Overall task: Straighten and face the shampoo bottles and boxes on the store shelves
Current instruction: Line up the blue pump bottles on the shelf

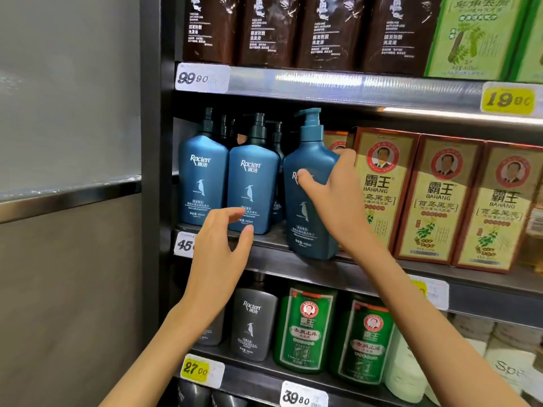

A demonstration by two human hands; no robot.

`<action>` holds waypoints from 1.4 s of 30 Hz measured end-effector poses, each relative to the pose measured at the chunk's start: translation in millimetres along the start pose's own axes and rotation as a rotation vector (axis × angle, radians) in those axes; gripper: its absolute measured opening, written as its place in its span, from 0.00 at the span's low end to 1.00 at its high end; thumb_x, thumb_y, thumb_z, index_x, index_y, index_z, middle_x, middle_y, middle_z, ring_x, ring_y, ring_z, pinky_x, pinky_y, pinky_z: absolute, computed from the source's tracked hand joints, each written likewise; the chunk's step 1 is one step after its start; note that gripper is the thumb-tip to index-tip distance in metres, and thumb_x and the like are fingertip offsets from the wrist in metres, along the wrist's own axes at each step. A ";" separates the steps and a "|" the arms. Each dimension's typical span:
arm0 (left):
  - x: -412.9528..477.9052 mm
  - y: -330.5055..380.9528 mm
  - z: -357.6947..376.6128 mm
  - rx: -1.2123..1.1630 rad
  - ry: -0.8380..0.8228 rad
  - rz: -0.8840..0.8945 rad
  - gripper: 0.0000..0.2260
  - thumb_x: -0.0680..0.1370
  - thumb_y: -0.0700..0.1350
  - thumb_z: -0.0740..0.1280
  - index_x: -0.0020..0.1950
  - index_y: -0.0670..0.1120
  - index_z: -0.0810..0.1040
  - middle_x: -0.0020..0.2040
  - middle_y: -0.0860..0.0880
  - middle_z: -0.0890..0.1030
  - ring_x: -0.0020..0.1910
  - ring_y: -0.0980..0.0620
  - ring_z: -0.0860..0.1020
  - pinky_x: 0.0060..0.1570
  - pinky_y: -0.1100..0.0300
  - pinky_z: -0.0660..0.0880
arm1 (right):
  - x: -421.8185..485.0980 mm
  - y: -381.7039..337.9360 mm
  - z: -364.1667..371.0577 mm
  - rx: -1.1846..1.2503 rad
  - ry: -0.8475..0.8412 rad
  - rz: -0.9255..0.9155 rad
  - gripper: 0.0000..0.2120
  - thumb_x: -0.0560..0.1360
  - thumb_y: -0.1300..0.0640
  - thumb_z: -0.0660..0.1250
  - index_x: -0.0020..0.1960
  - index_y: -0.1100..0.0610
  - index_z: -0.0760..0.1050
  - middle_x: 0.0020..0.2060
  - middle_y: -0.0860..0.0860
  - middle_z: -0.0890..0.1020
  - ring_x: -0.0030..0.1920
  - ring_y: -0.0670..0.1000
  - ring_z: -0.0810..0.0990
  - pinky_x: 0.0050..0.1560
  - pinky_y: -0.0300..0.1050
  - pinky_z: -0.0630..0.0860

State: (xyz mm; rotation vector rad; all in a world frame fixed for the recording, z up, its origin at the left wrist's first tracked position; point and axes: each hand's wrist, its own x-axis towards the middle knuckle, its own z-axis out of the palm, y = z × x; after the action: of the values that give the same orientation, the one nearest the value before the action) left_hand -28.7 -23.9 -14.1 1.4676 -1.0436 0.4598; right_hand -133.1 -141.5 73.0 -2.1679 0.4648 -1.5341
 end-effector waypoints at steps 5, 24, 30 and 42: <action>-27.4 24.0 7.0 -0.399 -0.224 -0.296 0.22 0.67 0.60 0.69 0.56 0.52 0.73 0.53 0.52 0.79 0.52 0.62 0.77 0.53 0.69 0.72 | -28.4 -10.4 -26.2 0.226 -0.122 0.118 0.12 0.73 0.54 0.69 0.48 0.53 0.66 0.41 0.46 0.75 0.35 0.36 0.75 0.32 0.27 0.71; -150.4 -3.0 4.1 -0.663 -0.547 -0.618 0.24 0.70 0.56 0.71 0.62 0.53 0.67 0.60 0.50 0.77 0.56 0.63 0.77 0.52 0.67 0.73 | -157.0 51.1 -15.7 1.016 -0.509 0.676 0.20 0.71 0.57 0.65 0.62 0.59 0.73 0.52 0.53 0.83 0.53 0.51 0.81 0.53 0.44 0.79; -165.7 16.9 8.5 -0.126 -0.319 -0.320 0.40 0.61 0.63 0.70 0.66 0.62 0.52 0.60 0.61 0.59 0.60 0.75 0.60 0.53 0.83 0.61 | -154.8 35.5 -3.0 0.931 -0.336 0.578 0.24 0.70 0.55 0.69 0.64 0.59 0.70 0.54 0.52 0.82 0.53 0.47 0.81 0.52 0.40 0.78; -148.5 -2.3 -3.5 -0.853 -0.653 -0.650 0.24 0.59 0.51 0.68 0.53 0.45 0.75 0.44 0.54 0.85 0.44 0.59 0.82 0.42 0.67 0.76 | -143.9 47.4 -16.9 1.137 -0.576 0.759 0.18 0.73 0.48 0.64 0.58 0.58 0.78 0.52 0.54 0.83 0.52 0.51 0.82 0.55 0.47 0.78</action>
State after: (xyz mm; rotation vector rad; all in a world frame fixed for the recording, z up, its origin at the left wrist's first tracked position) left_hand -102.5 28.3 -131.9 1.0645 -0.9817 -0.8924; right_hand -197.1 -111.1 -62.0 -1.1803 0.1067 -0.4584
